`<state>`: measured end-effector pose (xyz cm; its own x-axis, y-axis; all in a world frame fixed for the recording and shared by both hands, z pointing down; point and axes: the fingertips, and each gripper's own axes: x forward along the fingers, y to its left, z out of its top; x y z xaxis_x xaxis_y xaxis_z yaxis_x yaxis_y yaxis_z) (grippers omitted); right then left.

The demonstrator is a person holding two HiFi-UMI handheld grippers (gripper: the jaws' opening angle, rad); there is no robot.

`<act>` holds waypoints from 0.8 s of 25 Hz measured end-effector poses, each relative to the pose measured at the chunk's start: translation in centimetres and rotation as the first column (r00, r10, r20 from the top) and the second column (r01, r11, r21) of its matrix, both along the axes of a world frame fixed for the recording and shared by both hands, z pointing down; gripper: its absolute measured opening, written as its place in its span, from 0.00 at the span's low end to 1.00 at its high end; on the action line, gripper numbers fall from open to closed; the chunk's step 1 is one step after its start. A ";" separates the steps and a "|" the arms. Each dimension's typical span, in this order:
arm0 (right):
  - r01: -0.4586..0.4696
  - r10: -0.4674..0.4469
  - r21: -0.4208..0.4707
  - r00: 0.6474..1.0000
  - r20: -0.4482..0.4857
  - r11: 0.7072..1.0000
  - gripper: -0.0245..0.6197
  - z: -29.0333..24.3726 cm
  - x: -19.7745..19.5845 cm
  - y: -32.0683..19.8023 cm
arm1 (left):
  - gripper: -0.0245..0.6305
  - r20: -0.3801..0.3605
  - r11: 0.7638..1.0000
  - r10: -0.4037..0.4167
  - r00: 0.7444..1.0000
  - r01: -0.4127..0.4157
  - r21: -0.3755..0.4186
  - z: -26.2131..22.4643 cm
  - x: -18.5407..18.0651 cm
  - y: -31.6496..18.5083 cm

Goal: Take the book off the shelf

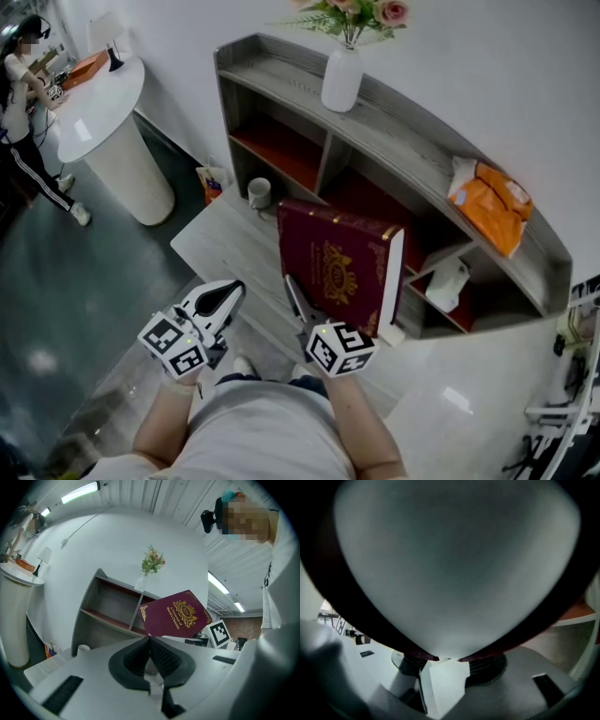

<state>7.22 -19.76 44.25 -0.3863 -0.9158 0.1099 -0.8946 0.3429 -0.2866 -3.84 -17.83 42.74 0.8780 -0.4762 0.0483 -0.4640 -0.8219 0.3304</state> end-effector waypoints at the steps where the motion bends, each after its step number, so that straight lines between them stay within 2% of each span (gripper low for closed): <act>1: -0.005 0.005 -0.002 1.000 0.003 1.000 0.39 0.1 0.2 -0.1 | 0.06 0.001 1.000 0.003 1.000 -0.003 -0.001 0.0 0.1 -0.1; 9: -0.018 0.019 -0.011 0.999 0.043 1.000 0.39 0.1 0.9 -0.5 | 0.06 0.005 1.000 0.012 1.000 -0.012 -0.005 0.2 0.6 -0.7; 20: -0.058 0.065 -0.050 0.986 0.152 0.997 0.39 1.2 2.9 -0.9 | 0.06 0.019 1.000 0.017 1.000 -0.017 -0.001 0.3 1.0 -1.0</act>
<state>10.13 -20.66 45.49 -0.3451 -0.9336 0.0958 -0.8576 0.2723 -0.4363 -2.84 -18.85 43.02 0.8847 -0.4615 0.0651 -0.4564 -0.8294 0.3220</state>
